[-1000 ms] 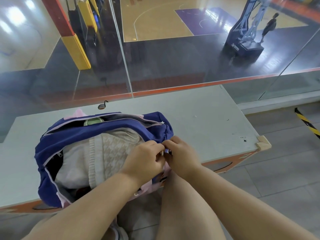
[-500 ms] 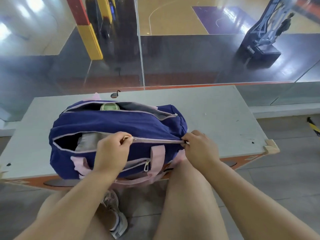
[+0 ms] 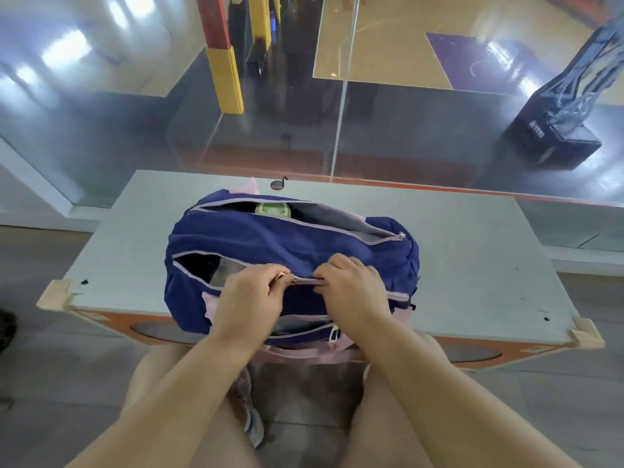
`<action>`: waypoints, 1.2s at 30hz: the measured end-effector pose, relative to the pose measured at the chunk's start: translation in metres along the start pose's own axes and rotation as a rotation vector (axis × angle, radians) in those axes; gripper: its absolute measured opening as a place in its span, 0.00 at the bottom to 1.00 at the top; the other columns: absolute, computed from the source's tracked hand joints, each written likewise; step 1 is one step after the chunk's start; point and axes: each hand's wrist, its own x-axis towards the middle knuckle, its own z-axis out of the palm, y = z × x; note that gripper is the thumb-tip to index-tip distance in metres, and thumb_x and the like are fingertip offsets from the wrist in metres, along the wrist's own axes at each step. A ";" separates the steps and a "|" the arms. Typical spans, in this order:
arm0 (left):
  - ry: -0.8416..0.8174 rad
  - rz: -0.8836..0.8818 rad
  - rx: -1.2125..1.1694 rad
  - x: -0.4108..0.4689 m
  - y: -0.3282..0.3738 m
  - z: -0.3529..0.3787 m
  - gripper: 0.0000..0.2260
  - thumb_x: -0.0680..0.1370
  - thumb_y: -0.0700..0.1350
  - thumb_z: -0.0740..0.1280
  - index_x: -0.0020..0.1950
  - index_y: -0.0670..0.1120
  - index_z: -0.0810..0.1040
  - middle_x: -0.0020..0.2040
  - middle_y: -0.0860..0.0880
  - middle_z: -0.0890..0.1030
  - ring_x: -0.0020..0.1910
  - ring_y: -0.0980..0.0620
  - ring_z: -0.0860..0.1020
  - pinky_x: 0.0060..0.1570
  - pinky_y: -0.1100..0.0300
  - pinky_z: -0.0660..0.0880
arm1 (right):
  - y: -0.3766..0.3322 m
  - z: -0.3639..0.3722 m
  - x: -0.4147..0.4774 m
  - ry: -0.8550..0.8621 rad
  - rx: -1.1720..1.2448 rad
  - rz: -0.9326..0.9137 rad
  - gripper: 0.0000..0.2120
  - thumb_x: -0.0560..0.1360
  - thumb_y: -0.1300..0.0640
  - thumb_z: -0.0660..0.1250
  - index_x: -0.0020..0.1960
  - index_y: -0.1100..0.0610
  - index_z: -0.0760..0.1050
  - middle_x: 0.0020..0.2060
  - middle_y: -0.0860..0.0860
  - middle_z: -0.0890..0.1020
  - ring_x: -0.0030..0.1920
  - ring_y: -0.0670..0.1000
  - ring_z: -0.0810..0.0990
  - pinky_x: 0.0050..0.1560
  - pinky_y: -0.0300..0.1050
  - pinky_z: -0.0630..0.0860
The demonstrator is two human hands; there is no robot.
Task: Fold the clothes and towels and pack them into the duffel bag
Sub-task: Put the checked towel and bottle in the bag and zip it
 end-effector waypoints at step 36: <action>-0.289 0.101 0.067 0.088 0.001 0.050 0.07 0.77 0.45 0.63 0.52 0.47 0.79 0.52 0.50 0.77 0.54 0.50 0.72 0.58 0.56 0.71 | 0.125 -0.024 -0.010 -0.024 0.284 0.539 0.08 0.74 0.52 0.67 0.37 0.46 0.72 0.42 0.47 0.77 0.42 0.51 0.75 0.42 0.45 0.72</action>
